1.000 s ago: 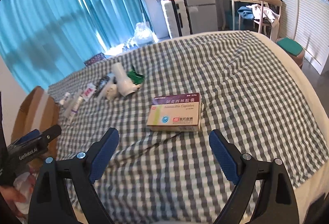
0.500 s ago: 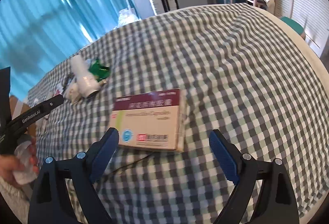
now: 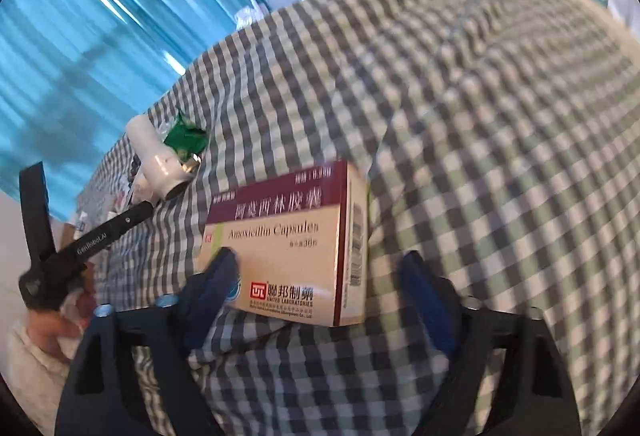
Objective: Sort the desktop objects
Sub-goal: 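Grasp the amoxicillin capsule box with the right tool while the left grasps the white comb, then carry the amoxicillin box and white comb into the cardboard box and release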
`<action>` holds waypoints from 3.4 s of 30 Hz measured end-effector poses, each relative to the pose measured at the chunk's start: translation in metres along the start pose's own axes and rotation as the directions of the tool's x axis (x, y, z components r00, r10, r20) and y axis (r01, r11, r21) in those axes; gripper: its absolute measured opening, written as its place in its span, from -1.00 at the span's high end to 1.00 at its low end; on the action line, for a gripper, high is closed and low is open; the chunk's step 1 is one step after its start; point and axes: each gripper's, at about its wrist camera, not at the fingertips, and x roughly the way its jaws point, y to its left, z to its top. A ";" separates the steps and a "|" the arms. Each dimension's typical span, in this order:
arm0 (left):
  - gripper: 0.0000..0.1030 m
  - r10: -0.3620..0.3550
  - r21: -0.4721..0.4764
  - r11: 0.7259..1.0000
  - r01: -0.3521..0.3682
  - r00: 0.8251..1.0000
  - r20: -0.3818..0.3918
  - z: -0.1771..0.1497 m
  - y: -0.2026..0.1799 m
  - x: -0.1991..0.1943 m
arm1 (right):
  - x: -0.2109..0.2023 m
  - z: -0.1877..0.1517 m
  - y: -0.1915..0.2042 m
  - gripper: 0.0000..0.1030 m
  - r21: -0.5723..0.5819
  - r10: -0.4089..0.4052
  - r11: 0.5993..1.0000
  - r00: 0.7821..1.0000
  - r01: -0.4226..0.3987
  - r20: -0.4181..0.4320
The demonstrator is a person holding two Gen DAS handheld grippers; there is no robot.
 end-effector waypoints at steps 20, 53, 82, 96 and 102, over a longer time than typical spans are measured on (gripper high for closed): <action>0.51 -0.037 0.031 0.999 0.038 0.998 -0.042 -0.090 -0.002 -0.064 | -0.031 -0.025 0.085 0.34 -0.211 0.065 0.976 0.997 -0.056 0.037; 0.48 -0.042 -0.074 0.996 0.044 0.999 0.034 -0.076 0.005 -0.125 | -0.055 -0.043 0.133 0.44 -0.298 -0.062 0.950 0.991 0.095 0.118; 0.48 0.269 -0.396 0.903 -0.170 0.940 0.209 -0.112 0.250 -0.320 | -0.079 -0.125 0.434 0.44 -0.619 0.334 0.729 0.941 -0.293 -0.052; -0.48 0.335 -0.459 0.846 -0.271 0.940 0.063 -0.104 0.334 -0.239 | 0.033 -0.107 0.497 -0.24 -0.584 0.320 0.747 0.942 -0.318 -0.103; -0.68 0.331 -0.472 0.842 -0.261 0.941 0.071 -0.118 0.324 -0.254 | 0.004 -0.098 0.485 -0.25 -0.573 0.342 0.762 0.939 -0.303 -0.042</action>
